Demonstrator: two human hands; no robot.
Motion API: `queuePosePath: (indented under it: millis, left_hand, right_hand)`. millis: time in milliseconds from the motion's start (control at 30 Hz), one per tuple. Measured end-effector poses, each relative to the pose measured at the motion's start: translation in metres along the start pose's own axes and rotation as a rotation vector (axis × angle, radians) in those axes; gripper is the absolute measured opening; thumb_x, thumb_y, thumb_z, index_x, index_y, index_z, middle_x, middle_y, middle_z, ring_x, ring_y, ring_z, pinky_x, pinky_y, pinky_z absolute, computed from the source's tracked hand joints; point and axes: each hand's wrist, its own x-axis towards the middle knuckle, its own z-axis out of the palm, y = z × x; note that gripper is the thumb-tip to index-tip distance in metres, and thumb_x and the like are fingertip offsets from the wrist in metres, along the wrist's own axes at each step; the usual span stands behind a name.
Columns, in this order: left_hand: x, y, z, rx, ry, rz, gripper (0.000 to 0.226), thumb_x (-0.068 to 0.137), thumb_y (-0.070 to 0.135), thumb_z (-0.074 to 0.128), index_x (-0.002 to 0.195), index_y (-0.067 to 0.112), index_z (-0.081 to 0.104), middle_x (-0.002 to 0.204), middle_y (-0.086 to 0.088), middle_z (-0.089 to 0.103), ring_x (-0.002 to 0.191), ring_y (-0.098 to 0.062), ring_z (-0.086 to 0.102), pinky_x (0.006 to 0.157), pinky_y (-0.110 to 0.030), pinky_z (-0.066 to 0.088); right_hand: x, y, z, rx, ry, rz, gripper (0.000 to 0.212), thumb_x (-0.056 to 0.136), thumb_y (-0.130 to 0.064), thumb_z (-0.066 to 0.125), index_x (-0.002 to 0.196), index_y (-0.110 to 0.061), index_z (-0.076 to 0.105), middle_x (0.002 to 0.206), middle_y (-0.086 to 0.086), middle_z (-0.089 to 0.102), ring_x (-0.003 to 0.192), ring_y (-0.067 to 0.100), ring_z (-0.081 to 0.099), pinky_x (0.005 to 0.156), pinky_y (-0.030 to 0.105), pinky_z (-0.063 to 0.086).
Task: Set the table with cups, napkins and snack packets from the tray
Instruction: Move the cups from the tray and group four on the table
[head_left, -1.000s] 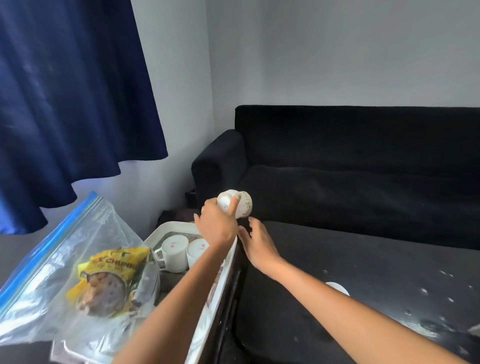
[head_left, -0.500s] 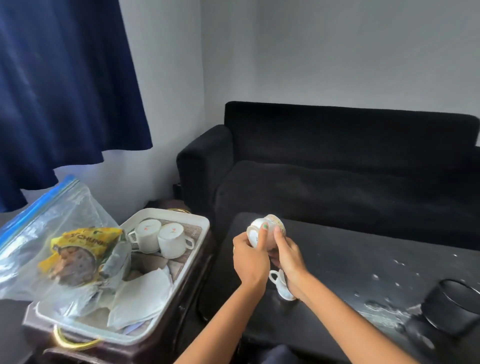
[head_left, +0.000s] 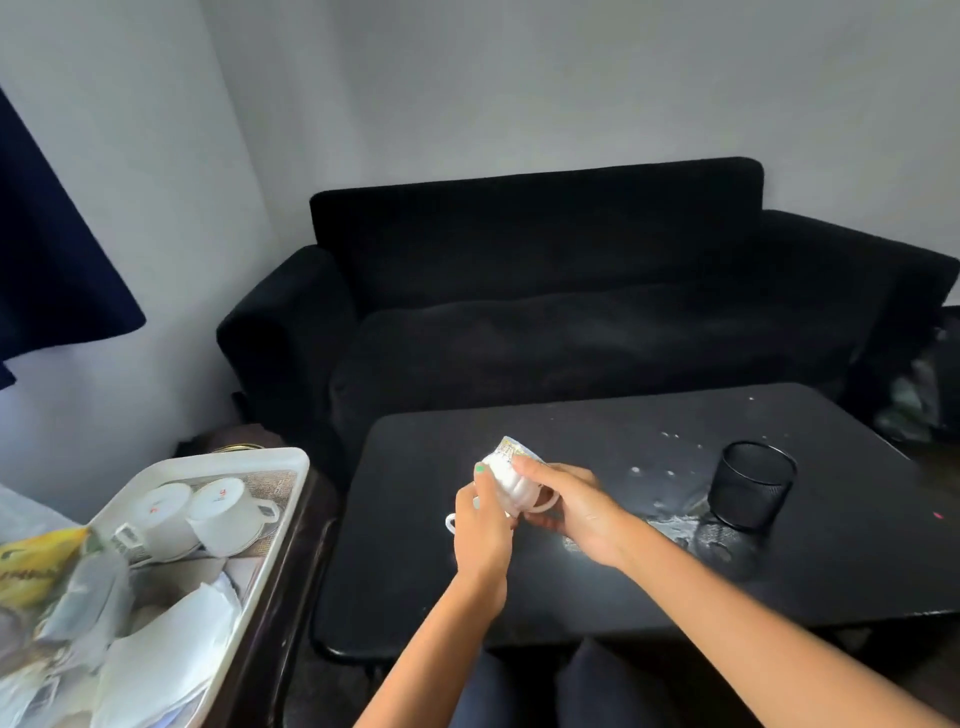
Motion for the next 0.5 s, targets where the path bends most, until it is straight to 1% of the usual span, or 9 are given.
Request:
queuePosePath:
  millis: [33, 67, 100, 133, 200, 233, 333, 433, 500]
  left_hand:
    - [-0.002, 0.0, 0.001, 0.018, -0.009, -0.001, 0.054, 0.1, 0.046, 0.025, 0.123, 0.009, 0.056, 0.118, -0.015, 0.063, 0.106, -0.029, 0.061, 0.096, -0.042, 0.049]
    - [-0.004, 0.001, 0.002, 0.037, -0.013, 0.017, 0.049, 0.101, 0.039, 0.028, 0.126, 0.004, 0.052, 0.12, -0.02, 0.06, 0.104, -0.03, 0.058, 0.1, -0.05, 0.045]
    - [-0.006, 0.0, 0.002, 0.062, -0.018, 0.046, 0.045, 0.1, 0.032, 0.03, 0.128, 0.002, 0.049, 0.123, -0.023, 0.057, 0.101, -0.031, 0.056, 0.1, -0.052, 0.043]
    - [-0.008, -0.001, 0.002, 0.091, -0.015, 0.072, 0.041, 0.1, 0.027, 0.032, 0.13, 0.004, 0.048, 0.125, -0.019, 0.056, 0.104, -0.031, 0.055, 0.1, -0.05, 0.043]
    - [-0.011, -0.006, 0.002, 0.134, -0.006, 0.092, 0.039, 0.1, 0.026, 0.033, 0.137, 0.019, 0.045, 0.131, -0.003, 0.053, 0.115, -0.021, 0.053, 0.102, -0.043, 0.044]
    - [-0.011, -0.009, 0.002, 0.159, -0.012, 0.108, 0.04, 0.1, 0.025, 0.033, 0.139, 0.024, 0.043, 0.135, 0.0, 0.049, 0.117, -0.018, 0.05, 0.103, -0.04, 0.043]
    - [-0.011, -0.02, 0.003, 0.255, -0.069, 0.139, 0.042, 0.1, 0.021, 0.036, 0.141, 0.03, 0.04, 0.135, 0.002, 0.047, 0.116, -0.017, 0.052, 0.1, -0.037, 0.045]
    - [-0.011, -0.034, 0.006, 0.332, -0.083, 0.108, 0.038, 0.098, 0.02, 0.042, 0.136, 0.023, 0.044, 0.131, -0.002, 0.054, 0.114, -0.022, 0.056, 0.098, -0.04, 0.047]
    - [-0.013, -0.045, 0.009, 0.384, -0.08, 0.063, 0.039, 0.095, 0.017, 0.044, 0.134, 0.02, 0.044, 0.132, -0.004, 0.052, 0.115, -0.022, 0.054, 0.099, -0.039, 0.045]
  right_hand:
    - [-0.001, 0.001, -0.002, -0.008, 0.02, -0.021, 0.052, 0.069, -0.035, 0.08, 0.105, -0.001, 0.067, 0.096, 0.01, 0.072, 0.086, 0.019, 0.068, 0.079, 0.029, 0.055]
    - [-0.002, 0.001, -0.002, -0.029, 0.039, -0.042, 0.049, 0.067, -0.031, 0.082, 0.104, -0.003, 0.067, 0.096, 0.009, 0.072, 0.085, 0.018, 0.069, 0.074, 0.027, 0.055]
    - [-0.003, 0.002, -0.003, -0.058, 0.06, -0.058, 0.046, 0.066, -0.027, 0.083, 0.103, -0.006, 0.067, 0.097, 0.008, 0.072, 0.084, 0.017, 0.07, 0.07, 0.024, 0.055]
    - [-0.004, 0.003, -0.003, -0.091, 0.083, -0.068, 0.045, 0.065, -0.024, 0.084, 0.104, -0.01, 0.066, 0.097, 0.006, 0.072, 0.084, 0.016, 0.071, 0.066, 0.021, 0.054]
    - [-0.004, 0.004, -0.005, -0.154, 0.126, -0.086, 0.05, 0.063, -0.019, 0.087, 0.106, -0.015, 0.061, 0.097, 0.002, 0.071, 0.081, 0.009, 0.069, 0.058, 0.014, 0.05]
    - [-0.003, 0.006, -0.006, -0.184, 0.143, -0.097, 0.054, 0.062, -0.018, 0.087, 0.107, -0.016, 0.059, 0.097, 0.0, 0.07, 0.081, 0.006, 0.068, 0.056, 0.011, 0.048]
    - [0.0, 0.012, -0.011, -0.294, 0.198, -0.127, 0.061, 0.058, -0.017, 0.089, 0.109, -0.018, 0.056, 0.1, -0.004, 0.066, 0.089, 0.005, 0.062, 0.065, 0.014, 0.046]
    - [0.002, 0.024, -0.018, -0.367, 0.236, -0.134, 0.062, 0.055, -0.013, 0.089, 0.107, -0.019, 0.055, 0.102, -0.003, 0.064, 0.095, 0.009, 0.061, 0.073, 0.023, 0.052]
    - [0.003, 0.034, -0.022, -0.378, 0.268, -0.124, 0.062, 0.053, -0.011, 0.089, 0.105, -0.019, 0.055, 0.101, -0.001, 0.064, 0.095, 0.012, 0.062, 0.076, 0.027, 0.054]
